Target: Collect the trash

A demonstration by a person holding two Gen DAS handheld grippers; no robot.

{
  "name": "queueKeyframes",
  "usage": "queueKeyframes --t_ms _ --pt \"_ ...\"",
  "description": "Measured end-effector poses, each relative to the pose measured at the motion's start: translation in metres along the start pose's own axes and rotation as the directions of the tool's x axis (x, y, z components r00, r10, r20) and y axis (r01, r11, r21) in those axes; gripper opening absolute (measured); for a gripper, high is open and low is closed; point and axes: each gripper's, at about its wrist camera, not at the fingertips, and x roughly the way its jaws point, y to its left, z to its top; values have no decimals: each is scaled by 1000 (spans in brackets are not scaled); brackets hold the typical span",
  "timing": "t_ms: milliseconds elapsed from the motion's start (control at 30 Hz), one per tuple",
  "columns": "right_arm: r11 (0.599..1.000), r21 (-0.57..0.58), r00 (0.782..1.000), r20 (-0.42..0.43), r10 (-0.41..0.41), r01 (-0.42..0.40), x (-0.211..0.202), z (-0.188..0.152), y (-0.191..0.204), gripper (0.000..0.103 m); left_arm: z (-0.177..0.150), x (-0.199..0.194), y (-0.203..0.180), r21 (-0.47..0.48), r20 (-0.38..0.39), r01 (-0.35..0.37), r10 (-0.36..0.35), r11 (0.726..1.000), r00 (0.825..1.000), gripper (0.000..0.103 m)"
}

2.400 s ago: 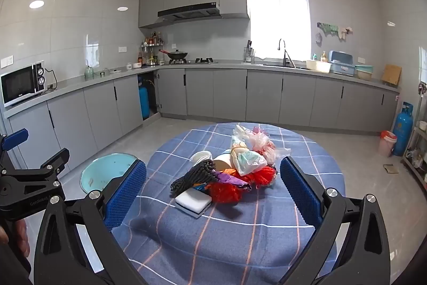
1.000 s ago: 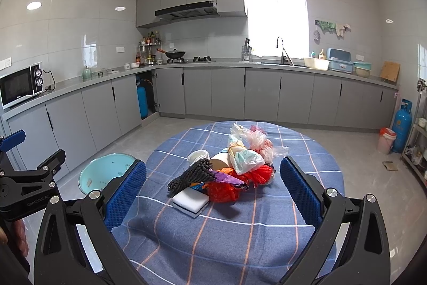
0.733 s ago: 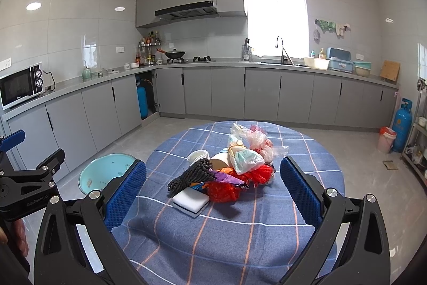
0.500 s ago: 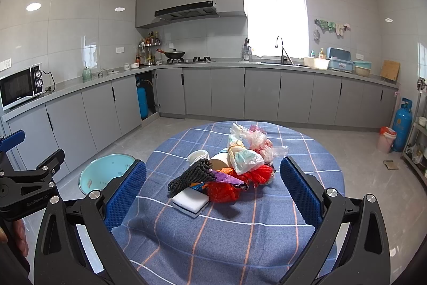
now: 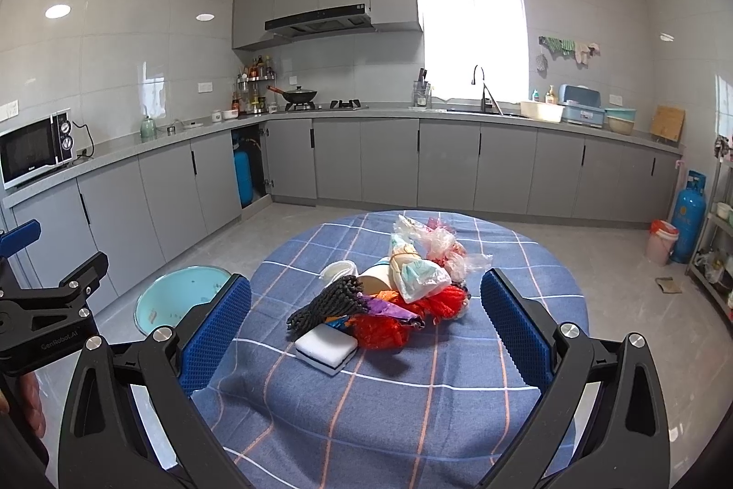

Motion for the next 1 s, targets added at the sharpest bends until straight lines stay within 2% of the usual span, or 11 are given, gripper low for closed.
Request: queueKeyframes --t_ms 833,1000 --pt "1000 15 1000 -18 3 -2 6 -3 -7 99 -1 0 -10 21 -12 12 -12 1000 1000 98" --pt "999 29 999 -19 -40 40 15 -4 -23 99 -7 12 -18 34 -39 26 -25 999 999 98"
